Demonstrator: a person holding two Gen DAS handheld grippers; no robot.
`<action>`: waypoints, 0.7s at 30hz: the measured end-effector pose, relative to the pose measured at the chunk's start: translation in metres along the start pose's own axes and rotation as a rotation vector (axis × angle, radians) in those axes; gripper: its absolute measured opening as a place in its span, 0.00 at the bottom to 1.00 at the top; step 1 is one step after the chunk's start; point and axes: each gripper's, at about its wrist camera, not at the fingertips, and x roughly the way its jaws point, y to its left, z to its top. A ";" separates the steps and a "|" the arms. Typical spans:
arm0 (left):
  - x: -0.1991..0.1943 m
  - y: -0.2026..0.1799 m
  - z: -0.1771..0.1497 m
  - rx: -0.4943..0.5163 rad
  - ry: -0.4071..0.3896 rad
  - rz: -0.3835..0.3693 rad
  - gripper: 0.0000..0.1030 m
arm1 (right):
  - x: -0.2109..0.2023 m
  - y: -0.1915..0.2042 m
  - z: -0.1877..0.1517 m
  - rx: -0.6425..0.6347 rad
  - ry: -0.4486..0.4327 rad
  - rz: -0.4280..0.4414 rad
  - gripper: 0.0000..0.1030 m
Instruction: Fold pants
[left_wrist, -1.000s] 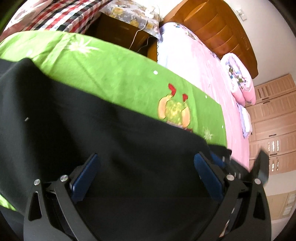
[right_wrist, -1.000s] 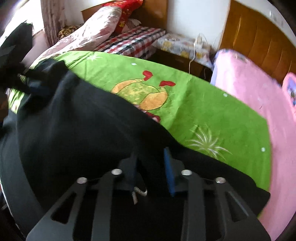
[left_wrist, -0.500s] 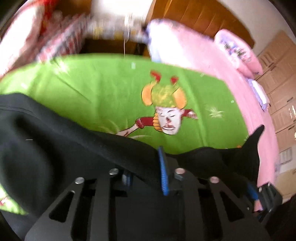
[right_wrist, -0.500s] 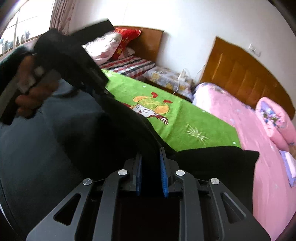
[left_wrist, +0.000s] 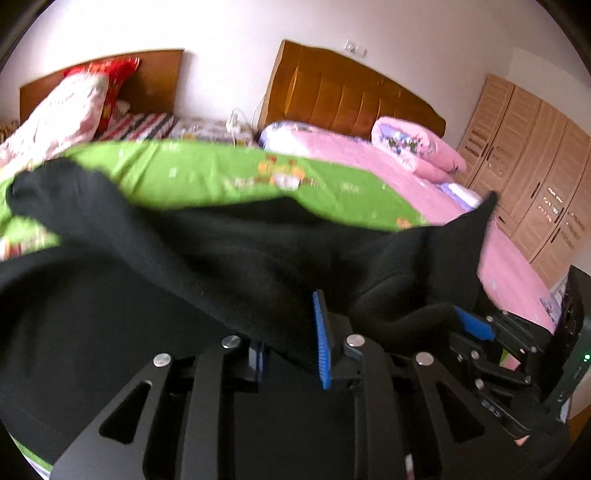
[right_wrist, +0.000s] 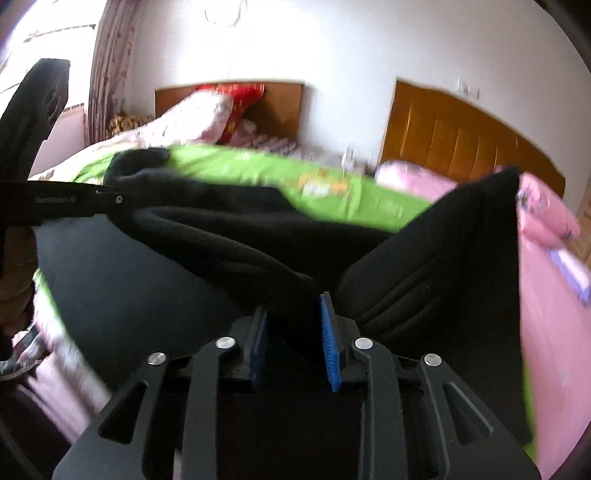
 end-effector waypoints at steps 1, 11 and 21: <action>0.003 0.003 -0.007 -0.014 0.010 -0.009 0.23 | -0.003 0.003 -0.008 0.016 0.011 -0.004 0.29; -0.037 0.052 -0.032 -0.153 -0.067 -0.081 0.88 | -0.053 -0.060 -0.041 0.404 -0.078 0.076 0.81; -0.056 0.101 -0.046 -0.307 -0.069 -0.035 0.88 | -0.049 -0.120 -0.075 0.777 -0.089 0.179 0.64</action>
